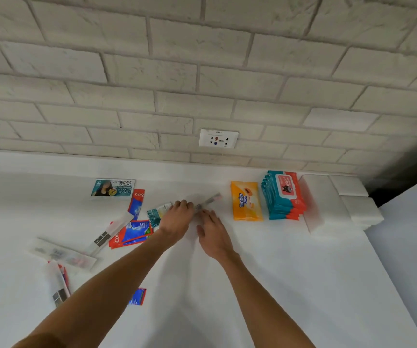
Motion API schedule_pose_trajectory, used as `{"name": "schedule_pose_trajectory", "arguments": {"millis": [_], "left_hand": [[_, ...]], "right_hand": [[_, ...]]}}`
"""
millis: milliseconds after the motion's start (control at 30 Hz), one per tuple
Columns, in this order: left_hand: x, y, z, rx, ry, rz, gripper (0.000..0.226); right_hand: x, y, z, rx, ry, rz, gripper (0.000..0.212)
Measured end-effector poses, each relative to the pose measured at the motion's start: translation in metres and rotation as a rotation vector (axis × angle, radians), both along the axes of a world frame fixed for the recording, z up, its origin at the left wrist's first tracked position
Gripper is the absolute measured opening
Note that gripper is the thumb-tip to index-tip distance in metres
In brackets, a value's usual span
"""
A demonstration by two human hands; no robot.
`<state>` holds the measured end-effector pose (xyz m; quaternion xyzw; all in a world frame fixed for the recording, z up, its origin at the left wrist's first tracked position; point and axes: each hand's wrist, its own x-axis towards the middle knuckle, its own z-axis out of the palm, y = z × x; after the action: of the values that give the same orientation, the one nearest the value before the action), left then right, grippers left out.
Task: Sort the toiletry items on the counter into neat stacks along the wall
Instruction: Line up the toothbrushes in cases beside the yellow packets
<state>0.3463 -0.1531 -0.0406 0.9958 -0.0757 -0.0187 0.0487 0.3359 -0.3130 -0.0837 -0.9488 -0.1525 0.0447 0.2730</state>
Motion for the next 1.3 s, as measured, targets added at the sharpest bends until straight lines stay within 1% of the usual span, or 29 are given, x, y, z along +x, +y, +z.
{"name": "schedule_pose_trajectory", "arguments": {"millis": [67, 167, 300, 367, 467, 533, 600, 667, 767, 867, 933, 1000, 1100, 1167, 1300], "left_hand": [[-0.005, -0.001, 0.003, -0.095, -0.046, 0.066, 0.029], [-0.009, -0.001, 0.007, -0.231, -0.120, 0.150, 0.015], [-0.018, -0.003, 0.011, -0.477, -0.171, 0.297, 0.008], [-0.025, -0.009, 0.012, -0.605, -0.142, 0.368, 0.008], [-0.038, -0.017, 0.011, -0.935, -0.034, 0.543, 0.011], [-0.050, -0.020, 0.006, -1.133, 0.061, 0.665, 0.004], [-0.059, -0.016, -0.002, -1.230, 0.119, 0.713, 0.007], [-0.066, -0.012, -0.008, -1.280, 0.178, 0.725, 0.009], [-0.071, -0.008, -0.011, -1.255, 0.266, 0.726, 0.013], [-0.073, -0.005, -0.015, -1.290, 0.333, 0.647, 0.011], [-0.072, -0.006, -0.015, -1.277, 0.364, 0.602, 0.011], [-0.069, -0.008, -0.014, -1.191, 0.350, 0.563, 0.015], [-0.062, -0.012, -0.012, -0.950, 0.232, 0.429, 0.021], [-0.056, -0.015, -0.011, -0.826, 0.168, 0.336, 0.025], [-0.044, -0.018, -0.015, -0.634, 0.109, 0.146, 0.038]], "right_hand": [[-0.009, 0.002, 0.002, 0.139, 0.024, -0.130, 0.037], [-0.018, 0.005, 0.009, 0.313, 0.046, -0.294, 0.029], [-0.018, 0.012, 0.016, 0.507, 0.187, -0.438, 0.021], [-0.017, 0.018, 0.018, 0.703, 0.318, -0.530, 0.018], [-0.014, 0.026, 0.022, 1.076, 0.523, -0.649, 0.018], [-0.011, 0.027, 0.020, 1.161, 0.549, -0.685, 0.024], [-0.011, 0.027, 0.017, 1.121, 0.519, -0.707, 0.031], [-0.012, 0.025, 0.014, 1.079, 0.494, -0.707, 0.035], [-0.013, 0.018, 0.014, 1.036, 0.465, -0.656, 0.028], [-0.015, 0.011, 0.016, 0.963, 0.425, -0.621, 0.021], [-0.014, 0.006, 0.018, 0.873, 0.381, -0.614, 0.018], [-0.011, 0.001, 0.020, 0.753, 0.323, -0.610, 0.016], [-0.002, -0.005, 0.022, 0.581, 0.202, -0.599, 0.013], [0.006, -0.008, 0.025, 0.467, 0.140, -0.559, 0.013], [0.019, -0.012, 0.021, 0.288, 0.150, -0.505, 0.013]]}}
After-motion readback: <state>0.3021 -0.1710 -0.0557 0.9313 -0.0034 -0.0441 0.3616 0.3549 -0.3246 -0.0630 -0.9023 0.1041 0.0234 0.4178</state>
